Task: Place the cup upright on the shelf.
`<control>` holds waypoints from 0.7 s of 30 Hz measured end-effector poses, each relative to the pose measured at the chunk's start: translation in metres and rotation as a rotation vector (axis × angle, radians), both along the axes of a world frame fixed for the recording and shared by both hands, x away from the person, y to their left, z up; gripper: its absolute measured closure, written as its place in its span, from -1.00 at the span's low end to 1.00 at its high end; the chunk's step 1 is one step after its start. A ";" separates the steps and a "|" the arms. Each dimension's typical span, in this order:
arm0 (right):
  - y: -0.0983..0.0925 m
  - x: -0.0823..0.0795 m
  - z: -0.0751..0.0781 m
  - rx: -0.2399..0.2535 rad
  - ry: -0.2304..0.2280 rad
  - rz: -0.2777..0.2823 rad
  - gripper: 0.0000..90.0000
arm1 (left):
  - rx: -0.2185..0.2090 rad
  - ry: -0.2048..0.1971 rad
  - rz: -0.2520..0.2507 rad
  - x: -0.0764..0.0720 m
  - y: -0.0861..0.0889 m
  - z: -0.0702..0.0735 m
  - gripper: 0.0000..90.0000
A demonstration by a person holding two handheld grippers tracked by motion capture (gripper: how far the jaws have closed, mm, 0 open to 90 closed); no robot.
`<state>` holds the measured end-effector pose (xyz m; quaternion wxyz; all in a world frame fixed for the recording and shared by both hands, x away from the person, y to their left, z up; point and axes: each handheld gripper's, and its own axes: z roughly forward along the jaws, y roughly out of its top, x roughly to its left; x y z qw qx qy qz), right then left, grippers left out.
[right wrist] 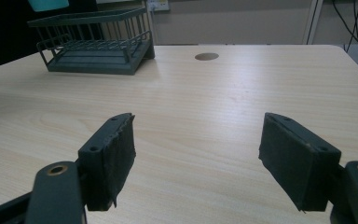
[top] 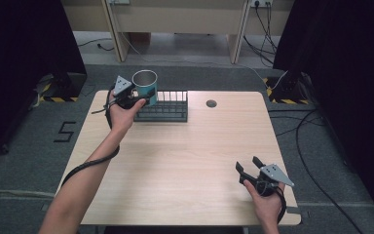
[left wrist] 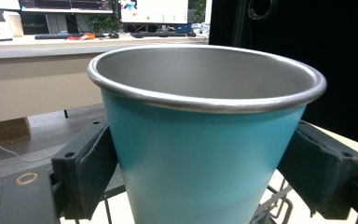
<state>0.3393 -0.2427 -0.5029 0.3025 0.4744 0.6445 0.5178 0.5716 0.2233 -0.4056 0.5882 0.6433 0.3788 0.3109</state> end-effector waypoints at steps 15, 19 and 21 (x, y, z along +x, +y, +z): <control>-0.004 0.001 -0.001 0.003 0.001 -0.003 -0.39 | 0.026 0.053 0.032 0.031 -0.021 -0.015 -0.66; -0.004 0.000 -0.002 0.009 0.005 -0.004 -0.39 | 0.028 0.071 0.031 0.034 -0.029 -0.021 -0.66; -0.004 0.000 -0.002 0.012 0.007 -0.005 -0.39 | 0.031 0.078 0.030 0.035 -0.032 -0.025 -0.66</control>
